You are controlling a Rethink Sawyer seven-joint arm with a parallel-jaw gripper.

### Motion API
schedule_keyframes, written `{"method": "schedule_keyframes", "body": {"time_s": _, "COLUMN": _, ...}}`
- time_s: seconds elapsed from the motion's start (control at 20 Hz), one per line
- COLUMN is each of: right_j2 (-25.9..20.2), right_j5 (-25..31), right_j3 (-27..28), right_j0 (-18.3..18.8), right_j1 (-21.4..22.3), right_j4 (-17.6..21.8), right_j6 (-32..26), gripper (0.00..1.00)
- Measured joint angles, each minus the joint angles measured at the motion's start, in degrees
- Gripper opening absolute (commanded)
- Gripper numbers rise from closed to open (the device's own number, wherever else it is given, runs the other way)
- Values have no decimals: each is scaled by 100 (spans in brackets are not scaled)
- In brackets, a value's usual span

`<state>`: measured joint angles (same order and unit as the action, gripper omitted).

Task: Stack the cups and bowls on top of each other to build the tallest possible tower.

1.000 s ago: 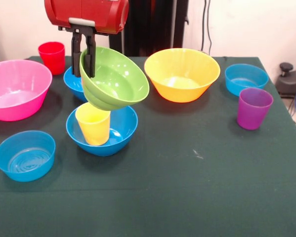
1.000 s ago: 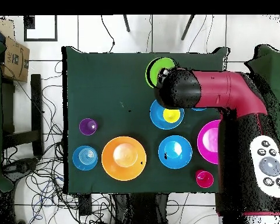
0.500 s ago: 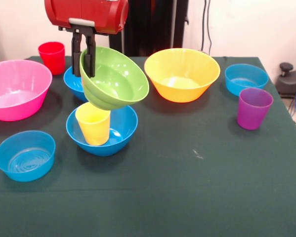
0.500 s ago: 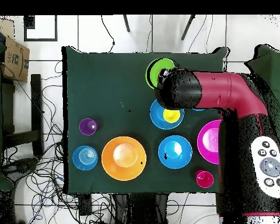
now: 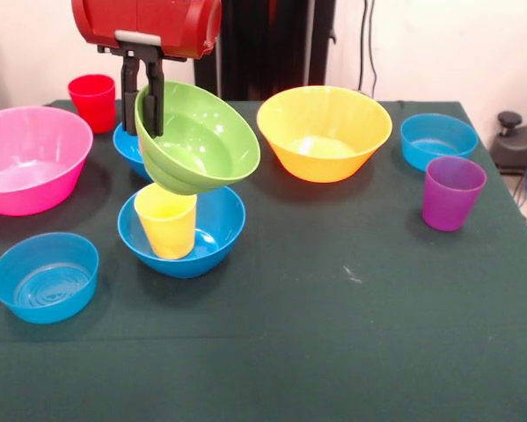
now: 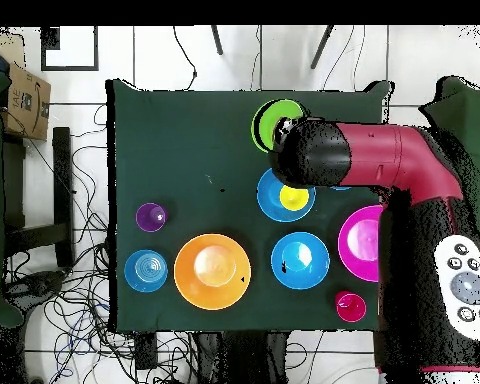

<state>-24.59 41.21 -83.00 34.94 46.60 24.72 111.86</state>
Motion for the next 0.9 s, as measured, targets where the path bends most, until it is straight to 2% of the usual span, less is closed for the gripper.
{"method": "schedule_keyframes", "body": {"time_s": 0.9, "right_j2": 0, "right_j5": -53, "right_j3": 0, "right_j0": 39, "right_j1": -81, "right_j4": -39, "right_j6": 0, "gripper": 0}}
